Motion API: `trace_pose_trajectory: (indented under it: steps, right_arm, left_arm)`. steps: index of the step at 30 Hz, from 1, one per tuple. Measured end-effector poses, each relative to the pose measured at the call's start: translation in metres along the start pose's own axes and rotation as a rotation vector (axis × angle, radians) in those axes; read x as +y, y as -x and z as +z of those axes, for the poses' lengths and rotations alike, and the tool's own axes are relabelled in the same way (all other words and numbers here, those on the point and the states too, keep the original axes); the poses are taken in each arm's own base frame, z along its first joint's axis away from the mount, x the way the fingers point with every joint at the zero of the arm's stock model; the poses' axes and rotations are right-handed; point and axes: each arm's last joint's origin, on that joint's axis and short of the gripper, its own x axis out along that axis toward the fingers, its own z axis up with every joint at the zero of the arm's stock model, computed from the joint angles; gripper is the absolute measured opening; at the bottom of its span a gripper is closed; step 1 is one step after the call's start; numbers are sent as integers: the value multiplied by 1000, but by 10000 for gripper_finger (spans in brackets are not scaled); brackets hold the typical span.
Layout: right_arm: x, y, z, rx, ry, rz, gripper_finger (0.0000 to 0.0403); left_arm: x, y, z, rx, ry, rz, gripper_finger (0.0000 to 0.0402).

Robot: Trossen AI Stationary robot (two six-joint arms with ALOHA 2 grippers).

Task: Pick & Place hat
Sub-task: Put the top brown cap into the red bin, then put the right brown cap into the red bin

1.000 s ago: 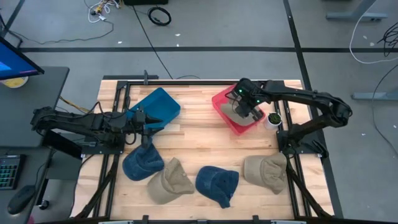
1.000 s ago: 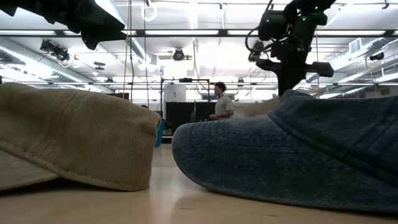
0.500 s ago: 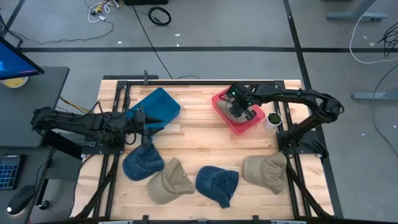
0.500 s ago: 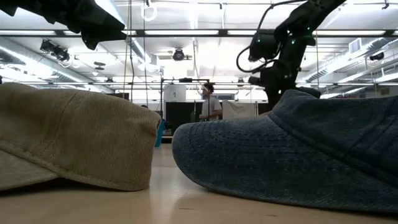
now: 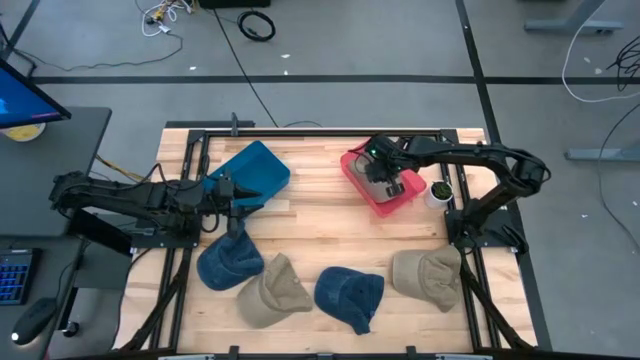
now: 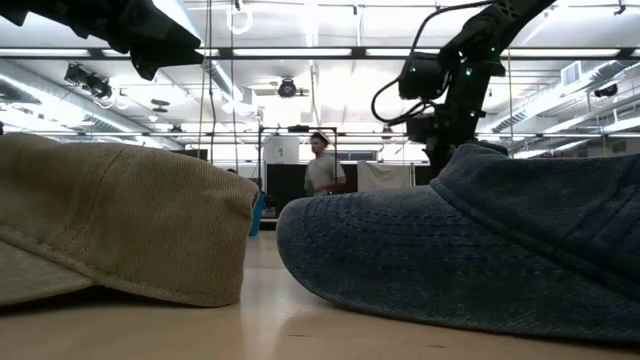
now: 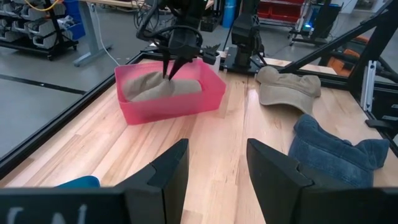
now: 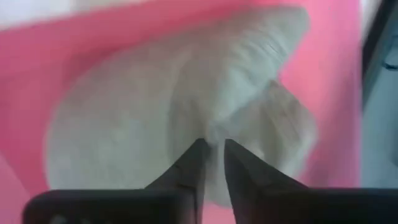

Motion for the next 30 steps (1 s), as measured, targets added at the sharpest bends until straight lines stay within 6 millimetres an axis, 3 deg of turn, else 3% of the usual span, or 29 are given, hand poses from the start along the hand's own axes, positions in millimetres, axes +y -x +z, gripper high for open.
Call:
trace_pose_trajectory:
  steps: [7,12,15,18,24,30]
  right_arm:
    - [5,31,18,75,6,-132,104]
    - [20,67,45,-55,-165,17,113]
    - [26,93,61,-136,-334,117,111]
    - [35,115,72,-185,-396,233,102]
    - [61,137,82,-190,-326,355,76]
    - [87,152,73,-144,-336,392,66]
  left_arm:
    - [-1,0,0,1,4,-24,165]
    - [-8,-6,4,-28,-106,-165,165]
    - [-15,-15,8,-58,-167,-264,165]
    - [-21,-28,10,-4,-175,-297,165]
    - [-34,-51,11,197,-194,-306,165]
    - [-51,-62,8,370,-219,-335,165]
